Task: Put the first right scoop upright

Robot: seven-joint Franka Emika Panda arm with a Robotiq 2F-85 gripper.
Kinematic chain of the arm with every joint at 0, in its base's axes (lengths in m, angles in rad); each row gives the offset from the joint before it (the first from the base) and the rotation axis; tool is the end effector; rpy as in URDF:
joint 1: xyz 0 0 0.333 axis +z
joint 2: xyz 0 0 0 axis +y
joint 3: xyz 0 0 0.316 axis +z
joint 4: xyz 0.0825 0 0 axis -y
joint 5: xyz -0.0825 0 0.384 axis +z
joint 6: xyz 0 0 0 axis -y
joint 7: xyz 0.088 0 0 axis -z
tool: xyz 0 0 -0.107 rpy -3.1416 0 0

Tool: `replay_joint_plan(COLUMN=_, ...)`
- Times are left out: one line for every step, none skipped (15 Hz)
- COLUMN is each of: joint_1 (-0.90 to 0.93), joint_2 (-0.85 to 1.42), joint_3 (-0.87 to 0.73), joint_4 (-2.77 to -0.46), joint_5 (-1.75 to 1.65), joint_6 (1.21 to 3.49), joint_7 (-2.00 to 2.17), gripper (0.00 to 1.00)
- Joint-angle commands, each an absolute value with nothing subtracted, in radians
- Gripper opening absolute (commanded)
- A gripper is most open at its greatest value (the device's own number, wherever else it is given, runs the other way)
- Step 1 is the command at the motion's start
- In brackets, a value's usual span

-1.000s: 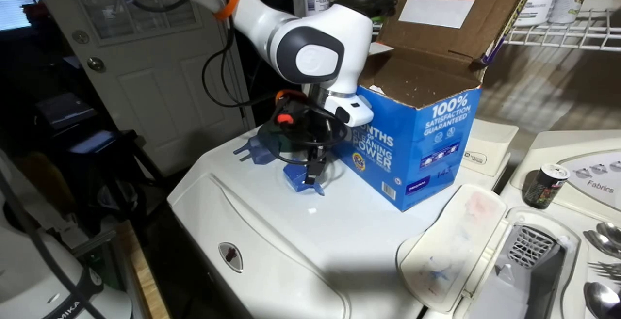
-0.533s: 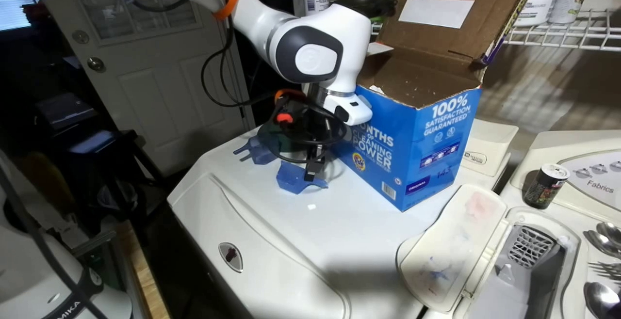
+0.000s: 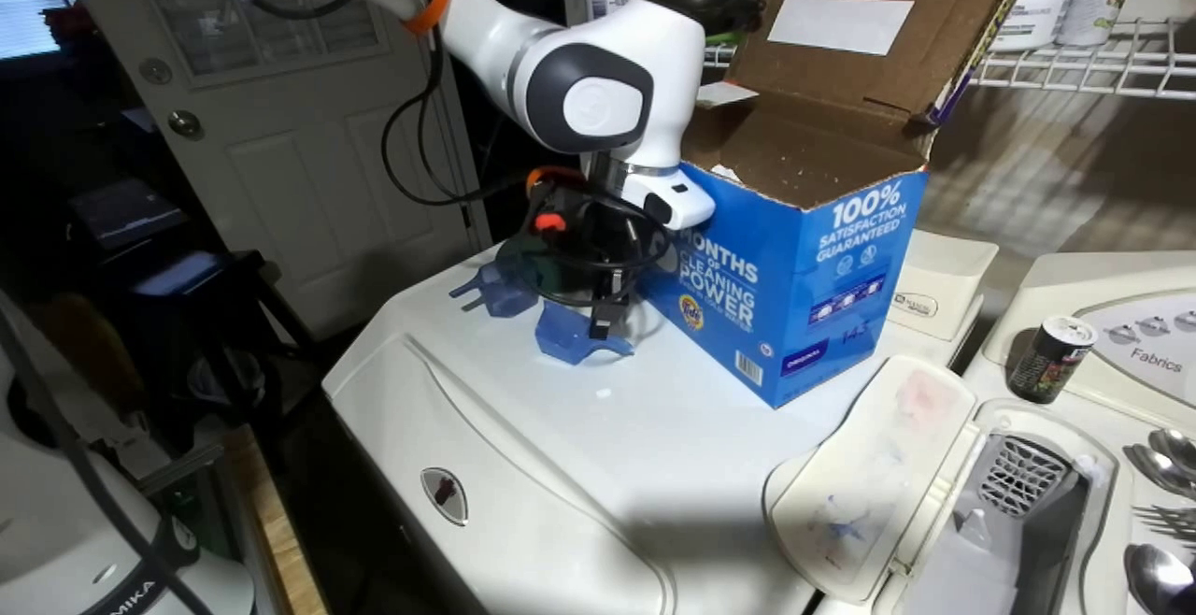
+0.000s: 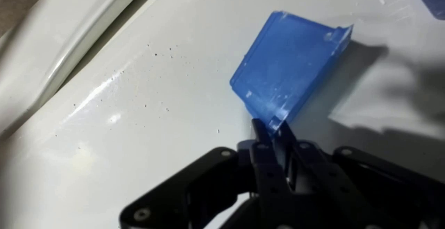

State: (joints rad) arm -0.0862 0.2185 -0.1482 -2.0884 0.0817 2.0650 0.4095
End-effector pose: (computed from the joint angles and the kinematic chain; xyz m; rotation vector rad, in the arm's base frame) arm 0.5352 -0.1224 0.3032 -2.9215 1.0527 0.3757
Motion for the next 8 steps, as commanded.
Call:
replay_joint_plan(joint_1=-0.076, joint_2=0.183, joint_3=-0.141, joint_4=-2.127, joint_5=0.038, joint_6=2.15, joint_7=0.377, gripper=0.02)
replay_joint_plan(joint_1=-0.075, joint_2=0.181, joint_3=-0.14, joint_4=-2.133, joint_5=0.027, joint_6=2.173, joint_7=0.362, gripper=0.02)
replay_joint_plan(joint_1=-0.078, joint_2=0.179, joint_3=-0.137, joint_4=-2.143, joint_5=0.03, joint_6=2.198, joint_7=0.335, gripper=0.02)
replay_joint_plan(joint_1=-0.082, joint_2=0.175, joint_3=-0.134, joint_4=-2.155, joint_5=0.038, joint_6=2.217, joint_7=0.306, gripper=0.02)
replay_joint_plan(joint_1=-0.085, joint_2=0.168, joint_3=-0.132, joint_4=-2.172, joint_5=0.045, joint_6=2.242, joint_7=0.275, gripper=0.02)
replay_joint_plan(joint_1=-0.088, joint_2=0.158, joint_3=-0.129, joint_4=-2.189, joint_5=0.053, joint_6=2.265, joint_7=0.237, gripper=0.02)
replay_joint_plan(joint_1=-0.09, joint_2=0.147, joint_3=-0.126, joint_4=-2.204, joint_5=0.063, joint_6=2.28, joint_7=0.199, gripper=0.02)
replay_joint_plan(joint_1=-0.091, joint_2=0.134, joint_3=-0.123, joint_4=-2.221, joint_5=0.069, joint_6=2.3, joint_7=0.167, gripper=0.02)
